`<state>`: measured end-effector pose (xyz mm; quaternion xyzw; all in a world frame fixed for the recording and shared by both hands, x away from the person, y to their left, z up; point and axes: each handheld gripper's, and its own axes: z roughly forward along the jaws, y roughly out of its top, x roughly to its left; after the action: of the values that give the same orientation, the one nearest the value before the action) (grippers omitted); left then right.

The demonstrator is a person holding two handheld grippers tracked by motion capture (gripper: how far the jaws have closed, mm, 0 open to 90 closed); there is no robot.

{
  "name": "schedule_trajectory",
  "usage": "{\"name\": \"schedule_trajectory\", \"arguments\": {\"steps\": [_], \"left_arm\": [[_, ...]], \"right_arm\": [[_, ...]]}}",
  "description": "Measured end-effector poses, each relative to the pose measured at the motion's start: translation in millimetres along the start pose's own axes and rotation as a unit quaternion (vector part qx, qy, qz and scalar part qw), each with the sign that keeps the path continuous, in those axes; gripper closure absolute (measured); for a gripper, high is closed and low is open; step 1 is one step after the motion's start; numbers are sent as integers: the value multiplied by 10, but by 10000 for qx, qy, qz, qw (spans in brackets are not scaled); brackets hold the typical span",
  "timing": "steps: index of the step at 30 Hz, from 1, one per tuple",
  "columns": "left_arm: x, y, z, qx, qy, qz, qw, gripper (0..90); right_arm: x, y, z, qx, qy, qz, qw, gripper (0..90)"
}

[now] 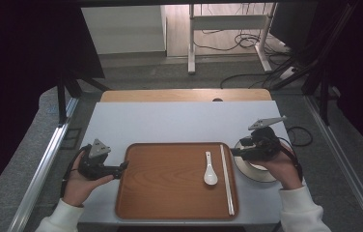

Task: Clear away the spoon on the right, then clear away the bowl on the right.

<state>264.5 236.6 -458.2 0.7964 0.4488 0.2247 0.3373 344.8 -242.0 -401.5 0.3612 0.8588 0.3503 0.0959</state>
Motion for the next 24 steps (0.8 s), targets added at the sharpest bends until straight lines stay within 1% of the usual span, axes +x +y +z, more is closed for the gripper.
{"name": "schedule_trajectory", "arguments": {"steps": [2,7,11,16,20,22,24], "left_arm": [[11,-7,4,19,12,-12,10000,145],[18,-16,8,29,12,-18,10000,145],[18,-21,8,14,26,-38,10000,145],[12,-1,2,13,22,4,10000,145],[1,8,19,20,14,18,10000,145],[-3,10,25,30,9,30,10000,145],[-6,12,25,28,9,33,10000,145]], "right_arm": [[-31,-3,-35,20,-101,61,9999,392],[-132,-34,-113,-33,-222,216,9995,376],[-183,-47,-163,-61,-304,251,9992,376],[-232,-76,-206,-35,-438,316,9985,375],[-317,-127,-239,38,-615,473,9970,376],[-377,-157,-255,110,-806,555,9951,376],[-435,-191,-271,155,-917,613,9938,376]]}}
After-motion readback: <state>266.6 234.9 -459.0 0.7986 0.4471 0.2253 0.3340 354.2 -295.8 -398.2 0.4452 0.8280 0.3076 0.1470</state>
